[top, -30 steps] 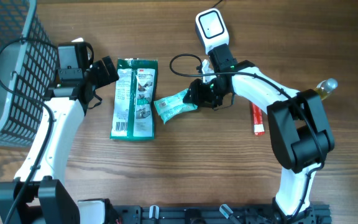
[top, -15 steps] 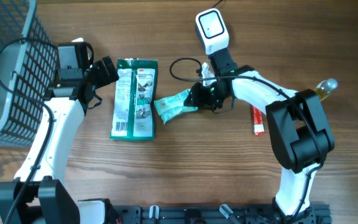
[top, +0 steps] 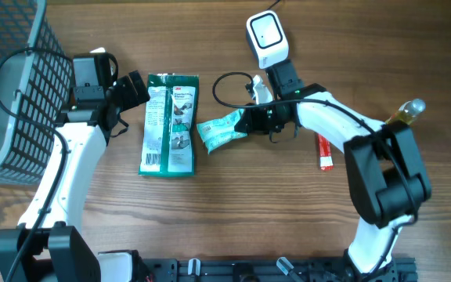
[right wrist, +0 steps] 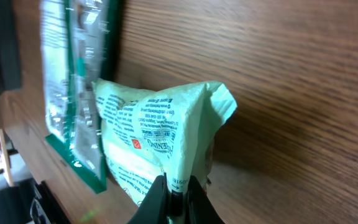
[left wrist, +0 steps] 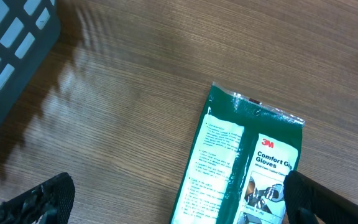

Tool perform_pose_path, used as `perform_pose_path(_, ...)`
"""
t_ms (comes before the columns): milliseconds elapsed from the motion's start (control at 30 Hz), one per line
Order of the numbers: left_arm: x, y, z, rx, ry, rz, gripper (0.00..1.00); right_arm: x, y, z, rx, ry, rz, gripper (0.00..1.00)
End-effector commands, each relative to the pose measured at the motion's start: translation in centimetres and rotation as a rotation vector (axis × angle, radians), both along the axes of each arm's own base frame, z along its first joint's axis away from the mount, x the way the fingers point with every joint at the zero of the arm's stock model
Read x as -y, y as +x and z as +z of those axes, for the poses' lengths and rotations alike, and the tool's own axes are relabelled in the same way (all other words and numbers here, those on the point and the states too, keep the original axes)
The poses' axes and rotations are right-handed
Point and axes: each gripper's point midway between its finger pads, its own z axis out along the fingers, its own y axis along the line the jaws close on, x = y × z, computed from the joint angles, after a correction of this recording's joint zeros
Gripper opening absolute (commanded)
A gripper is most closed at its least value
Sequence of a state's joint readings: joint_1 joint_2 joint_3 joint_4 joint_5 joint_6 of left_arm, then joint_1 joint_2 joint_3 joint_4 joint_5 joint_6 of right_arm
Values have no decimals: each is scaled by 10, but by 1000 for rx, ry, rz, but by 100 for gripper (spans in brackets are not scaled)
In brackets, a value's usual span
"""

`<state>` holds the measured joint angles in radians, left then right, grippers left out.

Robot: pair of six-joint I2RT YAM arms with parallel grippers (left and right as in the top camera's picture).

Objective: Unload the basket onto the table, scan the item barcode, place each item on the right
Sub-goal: 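Lift the wipes pack and carry it up toward the scanner, then hold the wipes pack in front of the scanner window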

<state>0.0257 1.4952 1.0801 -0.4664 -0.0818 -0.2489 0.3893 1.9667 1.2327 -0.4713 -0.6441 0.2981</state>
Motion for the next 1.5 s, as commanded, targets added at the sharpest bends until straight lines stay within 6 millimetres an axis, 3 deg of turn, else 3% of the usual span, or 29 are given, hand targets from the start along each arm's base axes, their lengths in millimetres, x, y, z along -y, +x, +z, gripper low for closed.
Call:
perform_pose_path(0,-3,2,5,11,13,3,100,0,5,37,148,14,53,4)
perform_pose_path(400,-3,2,5,11,13,3,100,0,5,44,181,19,79,4)
perform_pose_path(500,-3,2,5,11,13,3,100,-2,12,56,219,32,77,4)
perform_pose_path(600,-3,2,5,11,13,3,100,1,17,81,302,19,79,4)
perform_pose_path(767,-3,2,5,11,13,3,100,27,26,133,497,-138,90,4)
perform_pose_path(1033,-3,2,5,11,13,3,100,77,40,268,805,-430,92,4)
perform_pose_path(1100,-3,2,5,11,13,3,100,89,48,287,886,-519,97,4)
perform_pose_path(1167,-3,2,5,11,13,3,100,97,56,289,950,-614,154,4)
perform_pose_path(1267,-3,2,5,11,13,3,100,105,73,275,961,-724,198,4)
perform_pose_path(1467,-3,2,5,11,13,3,100,111,128,242,971,-885,152,4)
